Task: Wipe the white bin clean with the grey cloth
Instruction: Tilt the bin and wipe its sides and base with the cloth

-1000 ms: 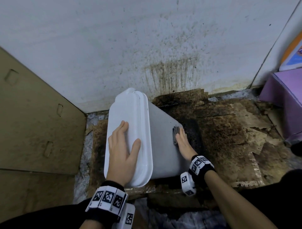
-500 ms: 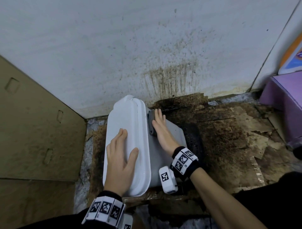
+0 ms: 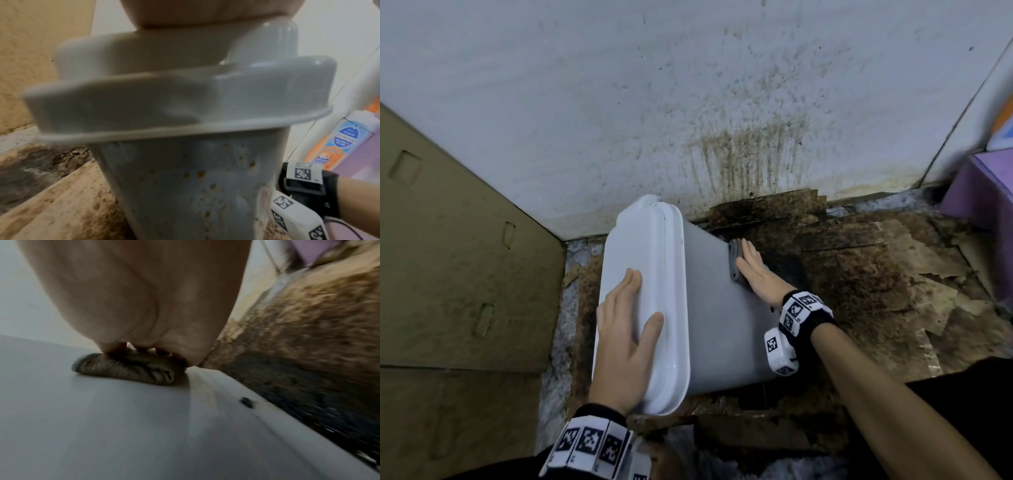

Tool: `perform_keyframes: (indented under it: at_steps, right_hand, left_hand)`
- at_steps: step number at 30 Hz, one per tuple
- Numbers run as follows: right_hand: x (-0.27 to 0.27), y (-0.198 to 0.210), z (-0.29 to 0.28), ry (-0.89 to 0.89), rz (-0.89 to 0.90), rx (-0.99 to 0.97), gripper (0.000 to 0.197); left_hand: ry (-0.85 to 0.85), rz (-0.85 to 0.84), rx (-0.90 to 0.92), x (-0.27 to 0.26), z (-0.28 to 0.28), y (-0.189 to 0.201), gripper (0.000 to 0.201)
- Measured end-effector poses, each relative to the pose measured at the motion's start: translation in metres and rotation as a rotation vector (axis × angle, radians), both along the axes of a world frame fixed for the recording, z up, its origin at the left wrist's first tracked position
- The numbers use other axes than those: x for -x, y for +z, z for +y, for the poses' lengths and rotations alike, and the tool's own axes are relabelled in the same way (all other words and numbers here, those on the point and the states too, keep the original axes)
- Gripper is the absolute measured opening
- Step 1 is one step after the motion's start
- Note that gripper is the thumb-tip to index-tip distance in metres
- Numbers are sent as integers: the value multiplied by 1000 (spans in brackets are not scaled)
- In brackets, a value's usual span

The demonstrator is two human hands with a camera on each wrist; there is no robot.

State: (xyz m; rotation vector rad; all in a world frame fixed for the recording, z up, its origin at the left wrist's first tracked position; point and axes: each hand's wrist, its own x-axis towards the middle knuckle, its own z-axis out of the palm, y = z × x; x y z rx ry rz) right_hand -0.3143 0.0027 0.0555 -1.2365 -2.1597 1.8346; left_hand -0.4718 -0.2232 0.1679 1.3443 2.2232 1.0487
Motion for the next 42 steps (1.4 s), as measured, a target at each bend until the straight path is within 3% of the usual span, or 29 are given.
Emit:
perform_keyframes:
  at_steps: [4, 8, 13, 18, 22, 26, 36, 42]
  right_hand:
    - [-20, -35, 3, -60, -103, 103, 65]
    - [-16, -37, -1, -127, -106, 99, 62]
    - [-8, -17, -12, -87, -103, -10, 53]
    - [15, 19, -32, -99, 42, -179, 53]
    - [37, 74, -47, -40, 260, -98, 54]
    - [48, 90, -58, -5, 328, -105, 55]
    - [33, 65, -119, -26, 280, -342, 54]
    - [31, 54, -108, 63, 265, -334, 58]
  left_hand:
    - [3, -11, 3, 6, -3, -2, 63]
    - [8, -18, 13, 6, -4, 0, 62]
    - [5, -16, 7, 6, -3, -1, 62]
    - [-15, -2, 28, 5, -1, 0, 62]
    - [-24, 19, 30, 3, 0, 2, 63]
    - [-19, 15, 33, 2, -1, 2, 62]
    - [-2, -7, 39, 5, -2, -1, 61]
    - [9, -28, 53, 9, -2, -1, 63]
